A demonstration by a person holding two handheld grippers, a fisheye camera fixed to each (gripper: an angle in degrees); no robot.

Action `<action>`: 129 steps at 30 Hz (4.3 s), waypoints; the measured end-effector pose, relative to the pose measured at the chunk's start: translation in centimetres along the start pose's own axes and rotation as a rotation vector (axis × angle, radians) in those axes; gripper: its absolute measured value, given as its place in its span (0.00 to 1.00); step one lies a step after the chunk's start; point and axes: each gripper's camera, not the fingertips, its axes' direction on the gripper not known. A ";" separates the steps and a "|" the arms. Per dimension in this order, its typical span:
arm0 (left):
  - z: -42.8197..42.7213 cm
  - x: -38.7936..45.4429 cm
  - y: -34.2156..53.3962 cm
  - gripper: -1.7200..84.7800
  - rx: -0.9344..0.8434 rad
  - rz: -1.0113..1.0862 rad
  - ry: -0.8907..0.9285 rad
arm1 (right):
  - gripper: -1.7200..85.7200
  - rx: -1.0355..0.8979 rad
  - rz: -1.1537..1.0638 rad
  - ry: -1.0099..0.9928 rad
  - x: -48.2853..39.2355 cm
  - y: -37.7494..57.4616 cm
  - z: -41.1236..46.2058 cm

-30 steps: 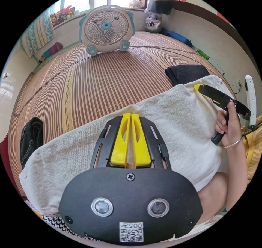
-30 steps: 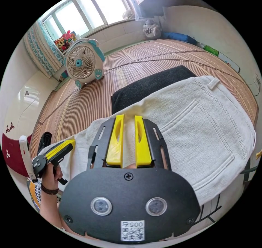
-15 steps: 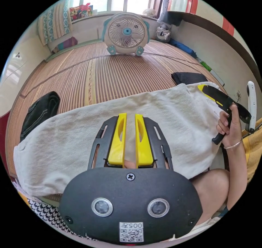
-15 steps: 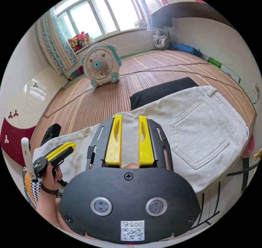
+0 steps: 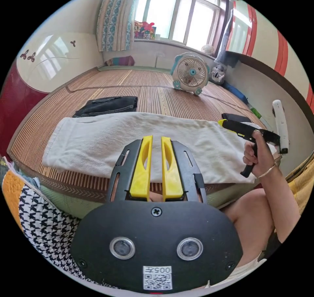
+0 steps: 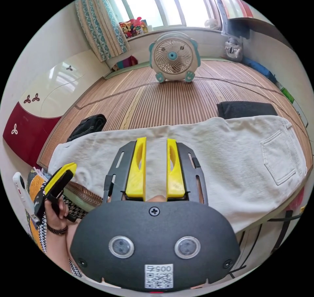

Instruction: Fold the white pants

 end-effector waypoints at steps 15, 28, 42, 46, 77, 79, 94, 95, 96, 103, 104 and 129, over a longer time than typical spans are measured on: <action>-7.9 -18.4 8.3 0.11 0.125 -0.445 0.090 | 0.13 -0.063 0.058 -0.020 -3.2 2.2 0.6; -9.4 -24.1 10.9 0.16 0.050 -0.431 0.181 | 0.12 -0.064 0.056 -0.017 -3.8 3.5 -0.1; -10.6 -28.0 13.2 0.17 0.118 -0.587 0.163 | 0.12 -0.064 0.044 -0.019 -5.2 4.2 0.0; -10.1 -29.4 14.2 0.17 0.151 -0.685 0.248 | 0.12 -0.063 0.043 -0.014 -5.4 4.3 0.1; -12.5 3.3 10.7 0.07 0.492 -0.314 -0.156 | 0.14 -0.049 -0.056 0.197 1.6 5.2 -1.8; -10.9 9.0 9.7 0.07 0.490 -0.201 -0.127 | 0.14 -0.055 -0.054 0.217 2.6 5.3 -1.8; 5.0 41.5 13.0 0.07 0.014 0.729 0.014 | 0.11 0.138 0.350 0.282 14.1 6.6 -7.7; 5.5 42.1 13.5 0.07 -0.007 0.749 0.010 | 0.11 0.128 0.372 0.266 14.8 6.7 -7.8; 5.9 42.8 14.5 0.07 0.004 0.756 -0.017 | 0.11 0.122 0.382 0.257 15.0 6.7 -7.8; 2.9 41.5 11.0 0.09 0.035 0.700 0.120 | 0.12 0.096 0.301 0.145 13.9 6.1 -7.6; 2.2 41.0 10.4 0.09 0.058 0.684 0.143 | 0.12 0.092 0.277 0.132 13.6 5.9 -7.5; 11.3 19.6 -6.6 0.11 -0.224 -0.007 0.084 | 0.10 -0.195 0.012 0.232 8.7 4.7 -2.1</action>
